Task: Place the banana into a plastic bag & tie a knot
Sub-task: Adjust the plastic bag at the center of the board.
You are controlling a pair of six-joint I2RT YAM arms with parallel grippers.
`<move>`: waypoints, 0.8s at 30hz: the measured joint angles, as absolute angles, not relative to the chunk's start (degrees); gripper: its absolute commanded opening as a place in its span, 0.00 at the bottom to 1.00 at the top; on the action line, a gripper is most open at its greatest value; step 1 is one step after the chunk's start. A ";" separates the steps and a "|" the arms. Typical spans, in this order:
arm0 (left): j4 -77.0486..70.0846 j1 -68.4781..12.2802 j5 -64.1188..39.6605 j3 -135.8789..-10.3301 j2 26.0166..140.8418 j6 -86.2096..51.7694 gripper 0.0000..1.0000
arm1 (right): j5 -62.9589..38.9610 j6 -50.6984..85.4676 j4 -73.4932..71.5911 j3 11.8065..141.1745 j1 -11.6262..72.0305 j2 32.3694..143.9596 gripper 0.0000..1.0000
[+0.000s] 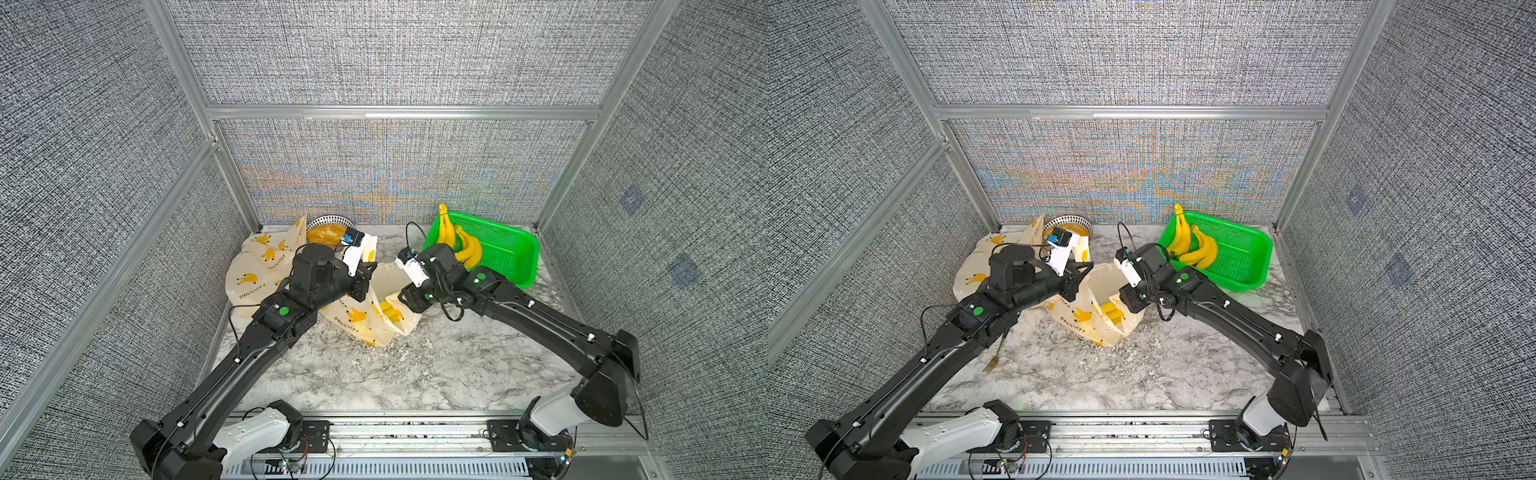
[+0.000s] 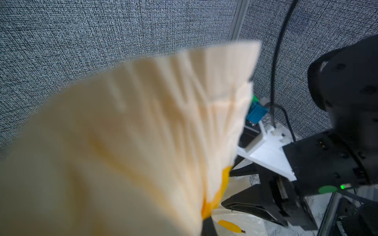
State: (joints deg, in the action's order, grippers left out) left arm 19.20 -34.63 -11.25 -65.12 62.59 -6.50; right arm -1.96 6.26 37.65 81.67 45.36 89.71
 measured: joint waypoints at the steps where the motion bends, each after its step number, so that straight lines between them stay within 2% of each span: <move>1: 19.20 -34.63 -11.66 -64.99 62.74 -6.57 0.00 | -2.15 6.02 38.09 81.71 45.36 90.39 0.58; 8: 19.20 -34.63 -13.13 -63.24 63.33 -7.53 0.00 | -3.81 4.58 39.51 81.69 46.15 92.62 0.63; 20: 19.27 -34.63 -12.36 -62.76 63.05 -7.49 0.00 | -0.51 1.37 39.55 85.93 49.17 98.30 0.61; 21: 19.29 -34.63 -11.97 -62.70 62.87 -7.49 0.00 | 0.27 1.19 39.90 86.08 49.17 99.18 0.57; 24: 19.29 -34.63 -11.49 -62.61 62.52 -7.49 0.00 | 1.85 0.73 40.69 86.17 49.39 100.51 0.30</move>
